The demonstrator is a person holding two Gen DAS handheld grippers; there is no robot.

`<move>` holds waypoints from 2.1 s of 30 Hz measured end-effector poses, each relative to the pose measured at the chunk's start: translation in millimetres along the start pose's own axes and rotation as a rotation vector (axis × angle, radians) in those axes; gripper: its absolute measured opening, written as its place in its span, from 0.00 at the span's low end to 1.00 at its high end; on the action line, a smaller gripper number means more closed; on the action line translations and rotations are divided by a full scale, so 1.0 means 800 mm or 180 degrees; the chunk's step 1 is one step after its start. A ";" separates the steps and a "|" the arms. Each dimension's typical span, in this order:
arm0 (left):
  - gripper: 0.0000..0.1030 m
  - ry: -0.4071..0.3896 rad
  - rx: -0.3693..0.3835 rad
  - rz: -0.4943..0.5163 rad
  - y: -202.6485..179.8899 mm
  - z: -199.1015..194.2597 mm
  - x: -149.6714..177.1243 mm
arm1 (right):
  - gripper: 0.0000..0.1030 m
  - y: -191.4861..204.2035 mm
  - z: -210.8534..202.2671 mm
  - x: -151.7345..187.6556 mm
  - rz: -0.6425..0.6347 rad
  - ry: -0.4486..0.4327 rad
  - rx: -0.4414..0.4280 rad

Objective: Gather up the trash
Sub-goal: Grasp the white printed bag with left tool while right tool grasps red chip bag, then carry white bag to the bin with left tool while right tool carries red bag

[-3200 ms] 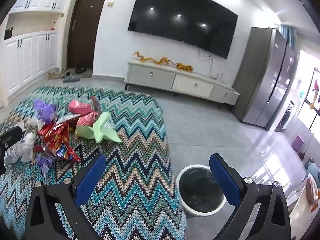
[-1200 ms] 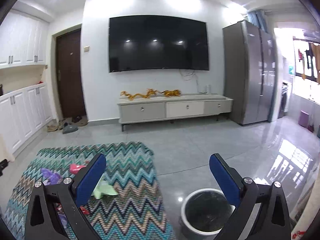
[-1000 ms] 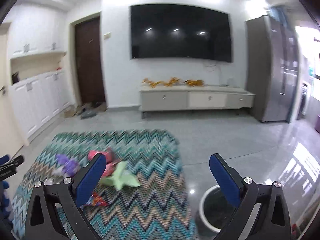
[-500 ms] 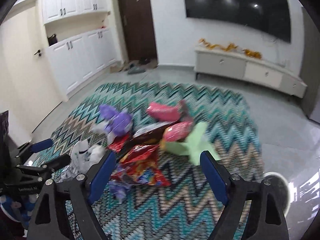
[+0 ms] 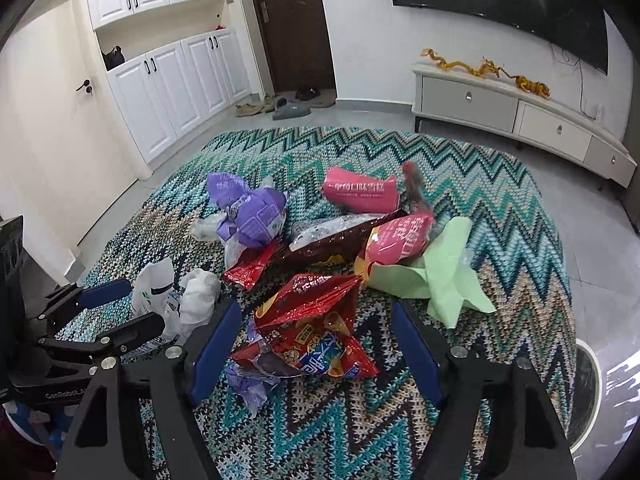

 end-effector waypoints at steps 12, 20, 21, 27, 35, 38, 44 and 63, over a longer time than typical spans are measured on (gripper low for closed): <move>0.59 -0.0050 -0.0049 0.0040 -0.002 -0.010 0.001 | 0.63 0.007 0.006 0.002 -0.0015 0.0055 -0.0059; 0.51 -0.0080 -0.0094 0.0053 -0.005 -0.016 0.002 | 0.51 0.011 0.007 0.008 -0.0020 0.0122 -0.0102; 0.50 -0.0089 -0.0103 0.0046 -0.005 -0.017 0.001 | 0.49 0.012 0.007 0.009 -0.0019 0.0124 -0.0112; 0.34 -0.0138 -0.0117 -0.0015 0.000 -0.028 0.000 | 0.38 0.019 -0.001 0.007 -0.0106 0.0057 -0.0182; 0.16 -0.0250 -0.0174 -0.0039 0.003 -0.056 -0.002 | 0.36 0.023 -0.021 0.003 -0.0180 -0.0103 -0.0218; 0.15 -0.0335 -0.0216 -0.0058 0.003 -0.072 -0.011 | 0.35 0.020 -0.035 0.000 -0.0156 -0.0197 -0.0254; 0.15 -0.0508 -0.0130 0.0169 -0.045 -0.085 -0.056 | 0.35 -0.020 -0.075 -0.014 0.0065 -0.0453 -0.0224; 0.14 -0.0658 -0.0067 0.0140 -0.050 -0.109 -0.085 | 0.35 -0.250 -0.135 0.030 0.1153 -0.0751 0.0503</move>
Point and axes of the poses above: each gripper's, at about its wrist camera, not at the fingertips, and z roughly the way its jaws point, y to its left, x to its underside, the point moved 9 cm from there along z, roughly the way its jaws point, and after that the axes turned 13 degrees about x, right-handed, at the moved point
